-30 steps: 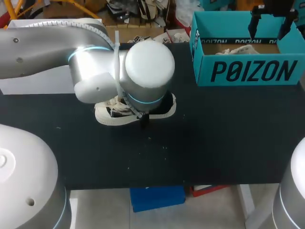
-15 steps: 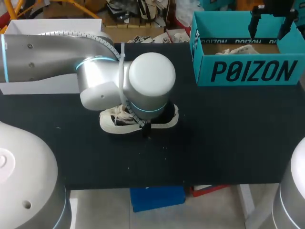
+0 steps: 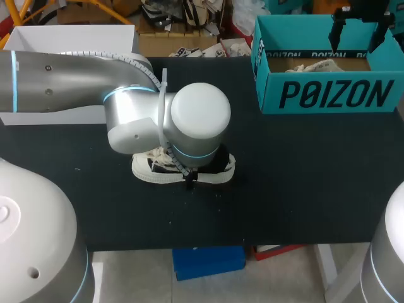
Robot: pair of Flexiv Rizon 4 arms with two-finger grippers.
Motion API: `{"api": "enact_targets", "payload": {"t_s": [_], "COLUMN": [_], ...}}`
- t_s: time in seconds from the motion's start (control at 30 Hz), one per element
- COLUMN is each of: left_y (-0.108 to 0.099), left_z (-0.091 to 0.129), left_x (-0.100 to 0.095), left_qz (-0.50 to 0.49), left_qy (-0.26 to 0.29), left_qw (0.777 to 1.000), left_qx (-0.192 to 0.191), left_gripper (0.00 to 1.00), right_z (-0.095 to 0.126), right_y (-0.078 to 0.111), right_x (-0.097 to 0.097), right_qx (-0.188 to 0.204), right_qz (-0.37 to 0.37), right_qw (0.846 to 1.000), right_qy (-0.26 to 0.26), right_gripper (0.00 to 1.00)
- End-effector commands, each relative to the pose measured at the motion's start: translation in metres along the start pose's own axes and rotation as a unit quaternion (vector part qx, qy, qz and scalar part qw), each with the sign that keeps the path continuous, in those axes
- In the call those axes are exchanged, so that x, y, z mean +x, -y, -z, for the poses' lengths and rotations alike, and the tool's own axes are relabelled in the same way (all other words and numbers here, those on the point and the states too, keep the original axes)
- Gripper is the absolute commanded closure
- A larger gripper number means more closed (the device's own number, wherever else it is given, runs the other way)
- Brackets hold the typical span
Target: Take the shoe out of the shoebox, open the shoe tongue, remove and reinsert the insole, then place the shoe into the shoebox
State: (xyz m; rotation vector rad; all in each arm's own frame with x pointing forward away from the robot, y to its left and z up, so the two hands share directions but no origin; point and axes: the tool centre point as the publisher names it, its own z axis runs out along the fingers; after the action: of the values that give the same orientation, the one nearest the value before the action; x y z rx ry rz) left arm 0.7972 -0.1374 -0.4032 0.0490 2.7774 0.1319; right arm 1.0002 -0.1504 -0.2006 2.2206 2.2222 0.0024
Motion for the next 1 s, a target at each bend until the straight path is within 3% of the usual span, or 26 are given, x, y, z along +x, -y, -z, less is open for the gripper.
{"api": "enact_targets", "payload": {"t_s": [0.03, 0.3, 0.5, 0.6, 0.67, 0.83, 0.9, 1.0], "left_y": [0.002, -0.006, -0.025, -0.039, -0.05, -0.078, -0.091, -0.091], "left_z": [0.008, 0.055, 0.102, 0.117, 0.13, 0.147, 0.151, 0.151], "left_x": [-0.006, -0.016, -0.025, -0.03, -0.033, -0.035, -0.035, -0.035], "left_qz": [0.007, 0.034, 0.066, 0.088, 0.093, 0.085, 0.083, 0.083], "left_qy": [-0.01, -0.063, -0.091, -0.119, -0.156, -0.187, -0.179, -0.179], "left_qw": [1.0, 0.996, 0.988, 0.978, 0.963, 0.939, 0.942, 0.942], "left_qx": [0.007, 0.045, 0.107, 0.146, 0.2, 0.277, 0.27, 0.27], "left_gripper": [0.0, 0.0, 0.0, 0.0, 0.0, 0.0, 0.0, 0.0], "right_z": [0.0, 0.0, 0.0, 0.0, 0.0, 0.0, 0.0, 0.0], "right_y": [0.0, 0.0, 0.0, 0.0, 0.0, 0.0, 0.0, 0.0], "right_x": [0.0, 0.0, 0.0, 0.0, 0.0, 0.0, 0.0, 0.0], "right_qx": [0.0, 0.0, 0.0, 0.0, 0.0, 0.0, 0.0, 0.0], "right_qz": [0.0, 0.0, 0.0, 0.0, 0.0, 0.0, 0.0, 0.0], "right_qw": [1.0, 1.0, 1.0, 1.0, 1.0, 1.0, 1.0, 1.0], "right_qy": [0.0, 0.0, 0.0, 0.0, 0.0, 0.0, 0.0, 0.0], "right_gripper": [0.0, 0.0, 0.0, 0.0, 0.0, 0.0, 0.0, 0.0]}}
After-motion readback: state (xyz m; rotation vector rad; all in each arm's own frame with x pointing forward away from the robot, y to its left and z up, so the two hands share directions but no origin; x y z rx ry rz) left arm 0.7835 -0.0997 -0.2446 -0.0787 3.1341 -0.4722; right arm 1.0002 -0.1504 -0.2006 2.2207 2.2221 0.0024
